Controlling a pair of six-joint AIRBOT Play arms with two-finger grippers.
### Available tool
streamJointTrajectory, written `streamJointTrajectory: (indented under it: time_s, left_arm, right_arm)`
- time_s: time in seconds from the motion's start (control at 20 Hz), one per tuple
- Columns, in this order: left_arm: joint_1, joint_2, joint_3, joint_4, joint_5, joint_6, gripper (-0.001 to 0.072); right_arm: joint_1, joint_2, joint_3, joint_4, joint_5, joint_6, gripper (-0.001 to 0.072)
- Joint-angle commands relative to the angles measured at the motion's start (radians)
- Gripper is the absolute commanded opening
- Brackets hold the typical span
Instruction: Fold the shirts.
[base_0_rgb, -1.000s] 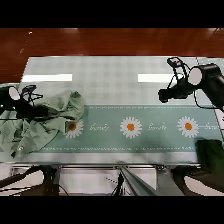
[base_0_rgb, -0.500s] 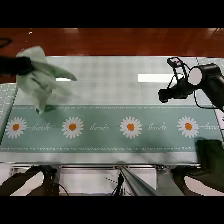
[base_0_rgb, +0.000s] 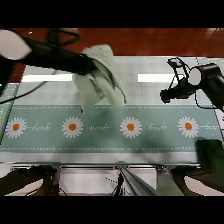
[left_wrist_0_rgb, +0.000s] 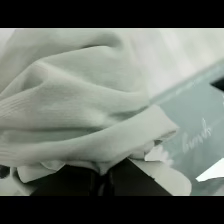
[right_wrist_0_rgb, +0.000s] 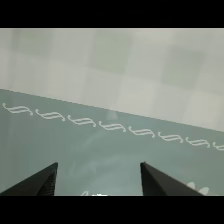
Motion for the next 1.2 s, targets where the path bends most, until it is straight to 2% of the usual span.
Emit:
streamJointTrajectory:
  time_s: [0.0,0.15,0.2,0.25,0.3,0.45,0.6,0.65,0.7,0.75,0.8,0.85,1.0,1.15]
  left_arm:
    - [-0.152,-0.164,0.004,-0.009,0.034,0.018,0.002]
    - [-0.159,-0.257,0.007,-0.021,0.01,0.015,0.0031]
    - [-0.14,-0.254,0.016,-0.02,-0.012,0.016,0.014]
    - [-0.105,-0.245,0.045,-0.019,-0.048,0.016,0.0325]
    - [-0.062,-0.232,0.083,-0.019,-0.085,0.016,0.0422]
    - [0.125,-0.171,0.202,0.027,-0.211,0.017,0.046]
    - [0.328,-0.117,0.179,0.108,-0.354,0.021,0.0502]
    - [0.396,-0.11,0.13,0.106,-0.399,0.027,0.0621]
    - [0.453,-0.108,0.064,0.103,-0.418,0.038,0.0635]
    - [0.507,-0.109,-0.024,0.09,-0.412,0.046,0.064]
    - [0.553,-0.109,-0.117,0.049,-0.385,0.046,0.0689]
    - [0.598,-0.111,-0.217,-0.04,-0.355,0.066,0.069]
    - [0.676,-0.112,-0.457,-0.356,-0.26,0.215,0.069]
    - [0.662,-0.124,-0.559,-0.425,-0.139,0.248,0.069]
  right_arm:
    - [0.001,0.0,0.001,-0.09,0.029,0.0,0.0597]
    - [0.001,0.0,0.001,-0.143,0.031,0.0,0.0597]
    - [0.001,0.0,0.001,-0.153,0.03,0.0,0.0597]
    - [0.0,0.0,0.001,-0.158,0.03,0.0,0.0598]
    - [-0.001,0.0,0.001,-0.162,0.028,0.0,0.0598]
    - [-0.001,0.0,0.001,-0.214,0.031,0.0,0.0603]
    - [-0.008,0.0,0.001,-0.258,0.021,0.0,0.0604]
    - [-0.021,-0.001,0.001,-0.243,0.011,0.0,0.0603]
    - [-0.043,-0.001,0.001,-0.212,-0.002,0.0,0.0604]
    - [-0.068,-0.001,0.001,-0.173,-0.012,0.0,0.0604]
    - [-0.098,-0.001,0.001,-0.123,-0.021,0.0,0.0604]
    - [-0.129,-0.001,0.001,-0.067,-0.027,-0.003,0.0604]
    - [-0.201,-0.001,0.001,0.108,-0.027,-0.069,0.0604]
    - [-0.225,-0.001,0.001,0.201,-0.034,-0.106,0.0603]
